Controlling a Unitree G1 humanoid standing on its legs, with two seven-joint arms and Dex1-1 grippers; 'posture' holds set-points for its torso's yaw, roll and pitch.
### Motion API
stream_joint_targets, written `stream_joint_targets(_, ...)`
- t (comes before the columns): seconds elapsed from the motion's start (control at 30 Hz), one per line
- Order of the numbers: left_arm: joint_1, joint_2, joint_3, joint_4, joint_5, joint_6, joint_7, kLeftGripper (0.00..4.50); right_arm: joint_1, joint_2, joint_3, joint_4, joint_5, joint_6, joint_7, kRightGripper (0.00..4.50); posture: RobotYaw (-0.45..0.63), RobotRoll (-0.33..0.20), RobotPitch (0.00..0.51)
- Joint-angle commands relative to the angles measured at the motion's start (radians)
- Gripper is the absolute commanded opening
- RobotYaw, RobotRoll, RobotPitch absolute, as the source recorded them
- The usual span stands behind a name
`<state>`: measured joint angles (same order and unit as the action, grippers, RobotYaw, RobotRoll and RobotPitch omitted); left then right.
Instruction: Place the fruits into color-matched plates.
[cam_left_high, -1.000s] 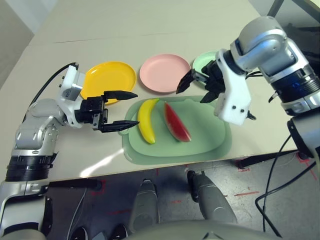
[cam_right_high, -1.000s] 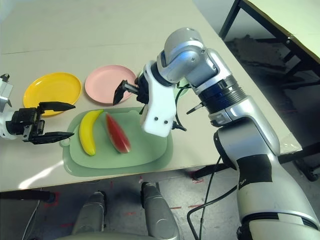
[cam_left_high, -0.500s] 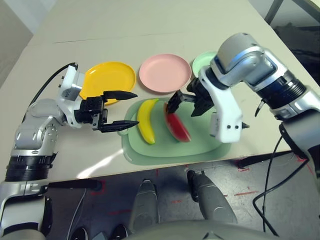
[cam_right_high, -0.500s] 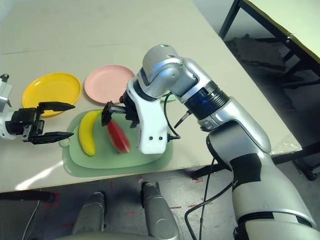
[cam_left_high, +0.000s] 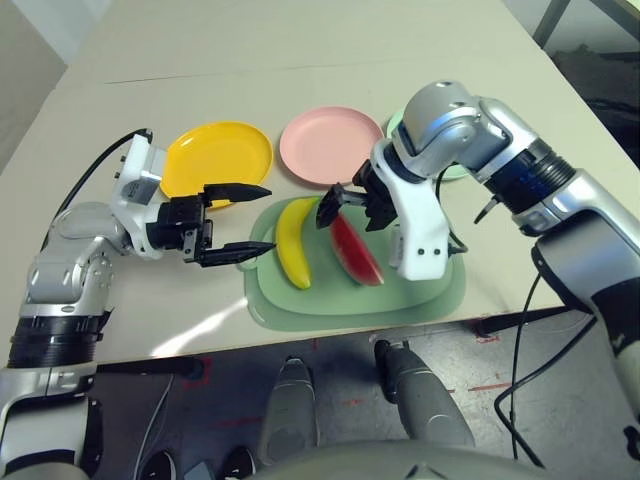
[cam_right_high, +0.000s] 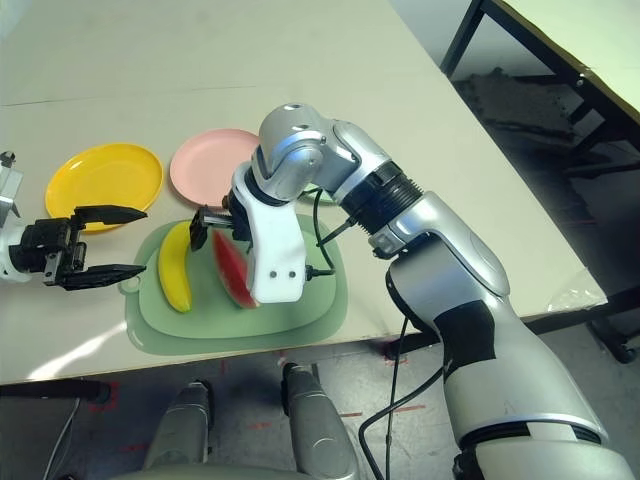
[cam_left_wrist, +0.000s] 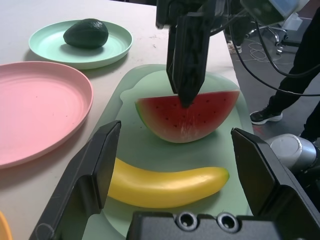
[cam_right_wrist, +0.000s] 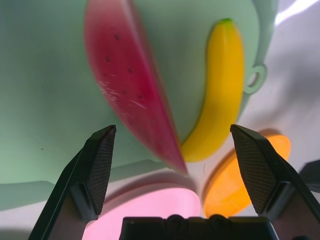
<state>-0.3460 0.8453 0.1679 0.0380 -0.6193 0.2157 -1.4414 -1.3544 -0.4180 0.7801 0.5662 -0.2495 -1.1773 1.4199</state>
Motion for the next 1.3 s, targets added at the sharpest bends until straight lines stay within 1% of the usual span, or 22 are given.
stream_joint_targets(0.03,0.012,0.006,0.018,-0.019,-0.005,0.002,-0.001,4.50,0.007,0.003,0.036,0.007,-0.025,-0.015,-0.023,4.46,-0.01,0.000,0.271)
stream_joint_targets(0.3,0.011,0.001,0.020,-0.016,-0.004,0.000,-0.001,4.50,0.043,-0.017,0.077,-0.033,-0.011,0.009,-0.031,4.46,-0.01,0.000,0.276)
stream_joint_targets(0.5,0.011,0.003,0.021,-0.018,-0.003,0.000,-0.001,4.50,0.063,-0.051,0.104,-0.080,0.029,0.045,-0.006,4.46,-0.02,0.000,0.277)
stream_joint_targets(0.87,-0.003,0.005,0.017,-0.007,0.001,-0.005,-0.006,4.50,0.095,-0.054,0.092,-0.111,0.023,0.145,0.012,4.46,-0.02,0.000,0.279)
stream_joint_targets(1.23,-0.002,0.014,0.029,-0.007,0.000,-0.006,-0.007,4.50,0.114,-0.044,0.087,-0.132,0.005,0.188,0.007,4.46,0.00,0.000,0.277)
stream_joint_targets(1.3,0.002,0.017,0.033,-0.010,-0.001,-0.006,-0.007,4.50,0.115,-0.043,0.087,-0.132,0.007,0.196,0.012,4.20,0.00,0.000,0.277)
